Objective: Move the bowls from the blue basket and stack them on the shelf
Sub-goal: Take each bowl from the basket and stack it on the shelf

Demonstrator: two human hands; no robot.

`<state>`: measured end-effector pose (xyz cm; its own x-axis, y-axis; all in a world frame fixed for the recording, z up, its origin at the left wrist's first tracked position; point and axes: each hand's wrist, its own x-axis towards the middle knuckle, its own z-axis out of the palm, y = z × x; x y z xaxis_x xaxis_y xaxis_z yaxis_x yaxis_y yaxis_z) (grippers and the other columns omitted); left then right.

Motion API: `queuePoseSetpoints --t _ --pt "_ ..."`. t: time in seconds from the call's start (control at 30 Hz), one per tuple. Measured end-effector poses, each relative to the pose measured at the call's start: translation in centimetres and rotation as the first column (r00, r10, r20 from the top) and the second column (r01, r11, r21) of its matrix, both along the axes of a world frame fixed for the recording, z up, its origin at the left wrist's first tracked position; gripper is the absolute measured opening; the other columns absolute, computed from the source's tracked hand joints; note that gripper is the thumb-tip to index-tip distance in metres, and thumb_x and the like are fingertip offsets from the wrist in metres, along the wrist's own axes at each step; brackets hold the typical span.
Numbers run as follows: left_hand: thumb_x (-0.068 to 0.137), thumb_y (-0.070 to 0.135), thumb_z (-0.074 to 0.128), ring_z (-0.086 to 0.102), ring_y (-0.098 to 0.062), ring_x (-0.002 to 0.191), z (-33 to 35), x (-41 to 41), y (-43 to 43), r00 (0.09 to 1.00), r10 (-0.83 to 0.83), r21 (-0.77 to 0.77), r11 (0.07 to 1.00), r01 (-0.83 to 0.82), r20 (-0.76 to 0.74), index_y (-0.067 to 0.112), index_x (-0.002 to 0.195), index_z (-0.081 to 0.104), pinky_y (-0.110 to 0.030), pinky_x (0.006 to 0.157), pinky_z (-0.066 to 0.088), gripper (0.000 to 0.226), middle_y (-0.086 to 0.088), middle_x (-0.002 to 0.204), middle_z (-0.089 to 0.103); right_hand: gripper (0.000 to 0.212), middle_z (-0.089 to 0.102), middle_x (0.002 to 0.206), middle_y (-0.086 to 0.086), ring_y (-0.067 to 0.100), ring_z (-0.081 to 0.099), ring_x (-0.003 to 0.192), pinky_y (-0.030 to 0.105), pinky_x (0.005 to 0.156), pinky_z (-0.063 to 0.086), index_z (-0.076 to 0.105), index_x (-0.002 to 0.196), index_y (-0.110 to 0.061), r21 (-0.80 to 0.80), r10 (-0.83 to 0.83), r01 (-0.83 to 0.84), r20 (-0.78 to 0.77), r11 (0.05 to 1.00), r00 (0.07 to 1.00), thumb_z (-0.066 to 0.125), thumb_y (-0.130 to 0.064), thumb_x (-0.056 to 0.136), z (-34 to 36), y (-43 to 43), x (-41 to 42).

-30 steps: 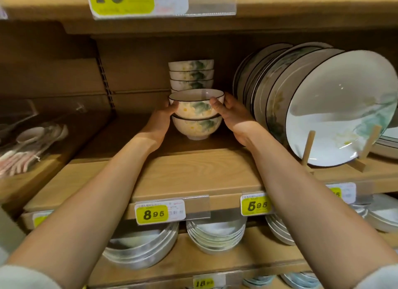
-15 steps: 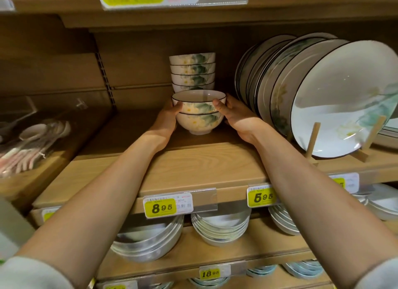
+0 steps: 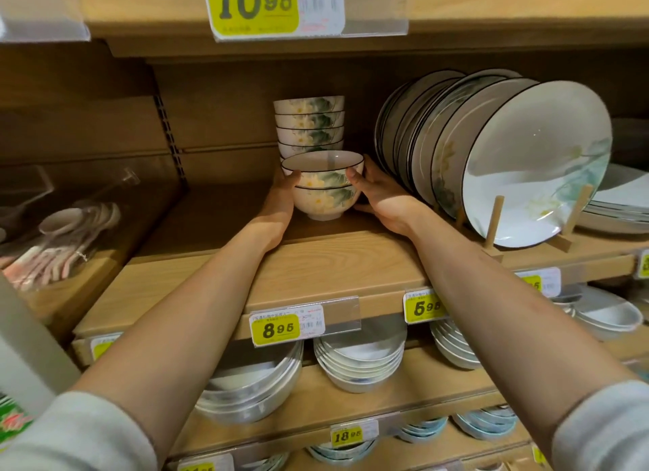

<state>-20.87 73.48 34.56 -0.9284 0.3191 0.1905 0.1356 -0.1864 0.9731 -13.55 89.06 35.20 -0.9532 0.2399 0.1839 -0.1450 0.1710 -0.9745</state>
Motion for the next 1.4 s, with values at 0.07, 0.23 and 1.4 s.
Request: queuePoseSetpoints --t 0.07,0.23,1.4 --pt "0.101 0.020 0.041 0.050 -0.019 0.122 -0.1 0.1 0.0 1.000 -0.002 0.013 1.000 0.001 0.006 0.018 0.144 0.039 -0.029 0.096 0.043 0.043 -0.006 0.141 0.050 0.060 0.040 0.153 0.000 0.023 0.041 0.136 0.053 0.111 0.035 0.020 0.154 -0.027 0.002 -0.005 0.005 0.000 1.000 1.000 0.048 -0.034 0.100 0.0 0.0 0.1" --pt "0.100 0.016 0.039 0.049 -0.023 0.126 -0.3 -0.2 0.4 1.000 0.007 0.039 0.999 -0.008 0.030 0.015 0.145 0.038 -0.028 0.093 0.043 0.045 -0.009 0.142 0.049 0.060 0.038 0.153 0.001 0.024 0.042 0.135 0.049 0.108 0.041 0.019 0.154 -0.028 0.018 -0.009 0.009 -0.003 1.000 1.000 0.046 -0.035 0.101 -0.3 0.3 -0.1" --pt "0.097 0.013 0.030 0.071 -0.022 0.081 -11.1 45.6 -20.3 0.775 0.528 0.210 0.762 -0.613 0.347 0.002 0.097 0.064 -0.027 0.072 0.058 0.036 -0.016 0.090 0.074 0.025 0.074 0.088 0.013 0.022 0.072 0.079 0.032 0.076 0.057 0.065 0.097 -0.005 -0.667 0.236 -0.046 0.199 0.743 0.951 0.041 -0.013 0.098 -13.8 -11.4 34.0"
